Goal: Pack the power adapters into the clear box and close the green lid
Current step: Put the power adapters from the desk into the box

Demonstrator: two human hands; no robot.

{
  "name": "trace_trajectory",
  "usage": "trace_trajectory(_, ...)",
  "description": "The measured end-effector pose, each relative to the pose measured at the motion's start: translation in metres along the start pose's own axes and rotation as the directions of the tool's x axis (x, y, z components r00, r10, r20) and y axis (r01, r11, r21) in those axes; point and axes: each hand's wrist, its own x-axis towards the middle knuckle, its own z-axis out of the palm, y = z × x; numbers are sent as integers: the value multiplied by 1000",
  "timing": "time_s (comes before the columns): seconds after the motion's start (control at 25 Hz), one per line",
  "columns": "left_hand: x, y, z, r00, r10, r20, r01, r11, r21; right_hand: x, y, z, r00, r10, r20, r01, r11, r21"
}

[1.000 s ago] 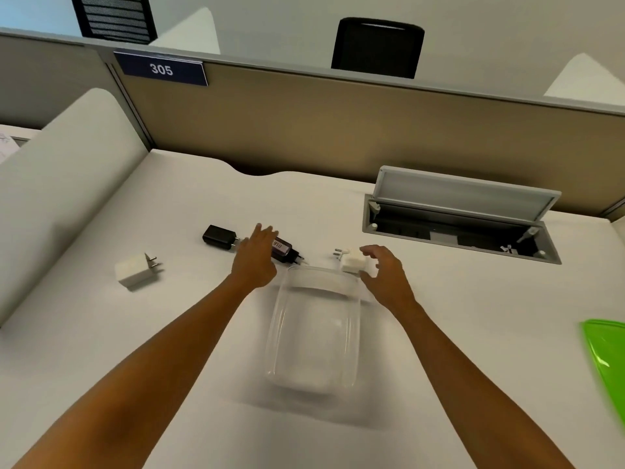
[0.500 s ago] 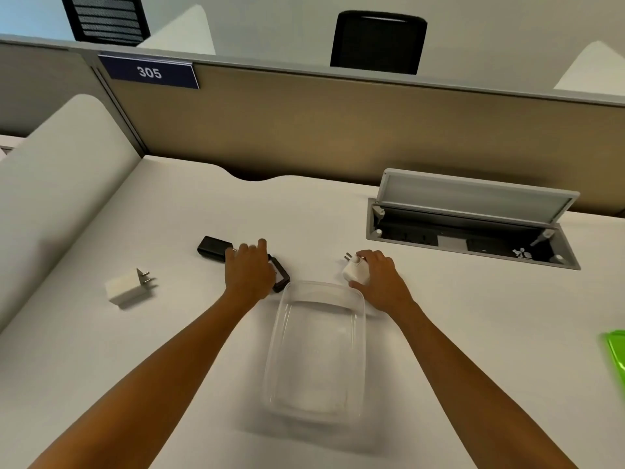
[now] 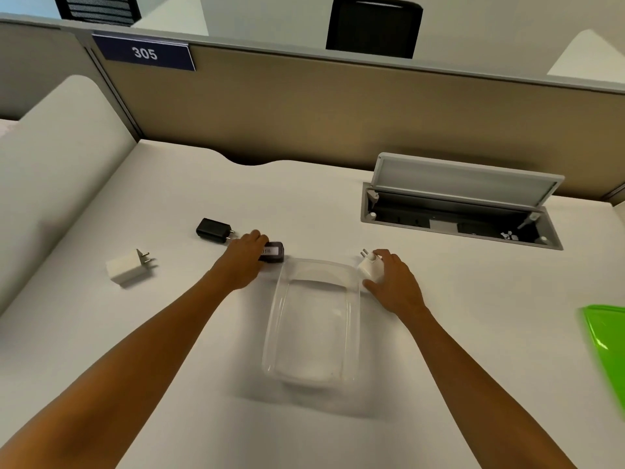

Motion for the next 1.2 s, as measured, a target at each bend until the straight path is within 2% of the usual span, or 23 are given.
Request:
trace_trajectory(0.08, -17, 14, -13, 981, -66, -180, 31, 982, -187, -13, 6, -3, 1000, 16, -14, -16, 1000, 1)
trace_trajectory(0.12, -28, 25, -21, 958, -64, -279, -2, 973, -229, -19, 9, -4, 999, 25, -19, -26, 1000, -5)
trace_trajectory(0.2, -53, 50, -33, 921, 45, -387, -141, 964, -226, -32, 16, -6, 998, 55, -37, -56, 998, -20)
trace_trajectory(0.24, -67, 63, -38, 920, 129, -369, -223, 949, -224, -37, 18, -6, 997, 69, -43, -70, 997, -23)
trace_trajectory(0.32, -95, 89, -38, 937, 283, -206, -332, 906, -263, -46, 23, -8, 995, 91, -41, -92, 996, -15)
trace_trajectory(0.4, -116, 110, -25, 936, 347, 54, -323, 910, -259, -53, 26, -10, 993, 113, -31, -114, 994, 1)
trace_trajectory(0.48, -127, 126, -8, 892, 331, 308, -302, 943, -139, -59, 28, -13, 992, 121, -24, -121, 993, 2)
trace_trajectory(0.56, -127, 134, 5, 847, 274, 455, -291, 956, -35, -67, 32, -16, 993, 121, -15, -121, 993, -10)
trace_trajectory(0.68, -120, 134, 7, 831, 221, 511, -253, 968, -8, -79, 41, -20, 991, 131, -14, -132, 991, -16)
trace_trajectory(0.8, -118, 136, 3, 831, 194, 522, -155, 981, -118, -88, 49, -24, 989, 145, -26, -146, 989, -19)
trace_trajectory(0.88, -121, 138, 0, 798, 168, 578, -66, 979, -193, -93, 51, -26, 989, 145, -32, -146, 989, -28)
trace_trajectory(0.92, -124, 138, -2, 778, 163, 607, -63, 981, -183, -95, 51, -26, 989, 143, -35, -145, 989, -34)
trace_trajectory(1.0, -129, 138, 1, 763, 175, 622, -158, 984, -83, -97, 51, -26, 989, 138, -44, -140, 989, -44)
trace_trajectory(1.08, -132, 137, 6, 780, 202, 592, -214, 976, -51, -100, 50, -25, 989, 138, -47, -140, 990, -36)
trace_trajectory(1.2, -133, 137, 10, 800, 209, 563, -194, 977, -87, -105, 47, -29, 988, 152, -26, -151, 988, 30)
